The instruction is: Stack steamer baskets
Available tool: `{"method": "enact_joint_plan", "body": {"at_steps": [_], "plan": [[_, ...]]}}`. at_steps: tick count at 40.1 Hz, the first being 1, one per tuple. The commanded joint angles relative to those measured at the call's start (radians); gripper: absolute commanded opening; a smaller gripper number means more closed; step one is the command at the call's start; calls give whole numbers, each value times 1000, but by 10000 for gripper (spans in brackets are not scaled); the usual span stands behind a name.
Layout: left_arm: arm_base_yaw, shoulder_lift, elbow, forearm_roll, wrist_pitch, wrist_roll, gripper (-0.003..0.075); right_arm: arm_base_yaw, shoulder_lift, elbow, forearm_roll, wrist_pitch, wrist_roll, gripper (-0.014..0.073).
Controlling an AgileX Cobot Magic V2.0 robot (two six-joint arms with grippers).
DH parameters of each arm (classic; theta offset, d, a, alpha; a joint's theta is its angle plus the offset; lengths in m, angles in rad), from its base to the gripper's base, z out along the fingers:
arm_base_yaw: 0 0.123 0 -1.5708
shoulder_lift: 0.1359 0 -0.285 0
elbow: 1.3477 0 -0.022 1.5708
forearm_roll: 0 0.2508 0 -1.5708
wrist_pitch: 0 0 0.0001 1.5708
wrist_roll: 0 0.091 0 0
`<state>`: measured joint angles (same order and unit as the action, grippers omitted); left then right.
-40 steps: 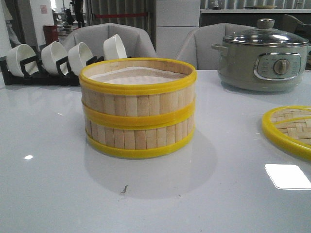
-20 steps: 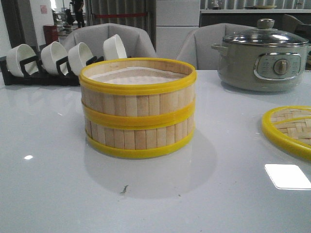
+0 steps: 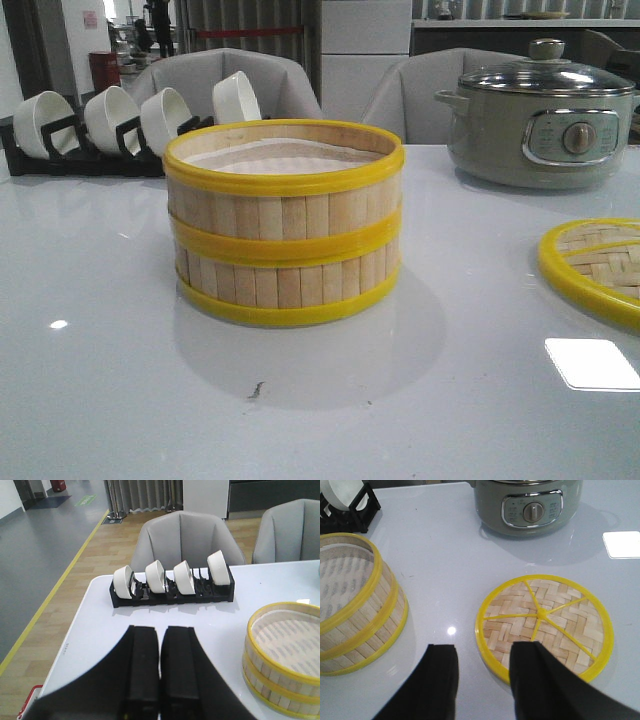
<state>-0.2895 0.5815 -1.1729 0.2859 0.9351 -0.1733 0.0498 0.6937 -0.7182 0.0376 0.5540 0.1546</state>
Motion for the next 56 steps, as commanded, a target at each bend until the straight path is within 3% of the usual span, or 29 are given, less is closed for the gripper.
{"method": "enact_joint_plan", "body": {"at_steps": [1,18,56], "plan": [[-2,-29,64,-4,-119,-11,95,2,3,-37,-5,-67,-9,371],[-2,-62,334,-128,-418,-11,95,2,3,-37,-5,-67,-9,371],[-2,-62,360,-117,-414,-11,95,2,3,-37,3,-64,-8,371]]}}
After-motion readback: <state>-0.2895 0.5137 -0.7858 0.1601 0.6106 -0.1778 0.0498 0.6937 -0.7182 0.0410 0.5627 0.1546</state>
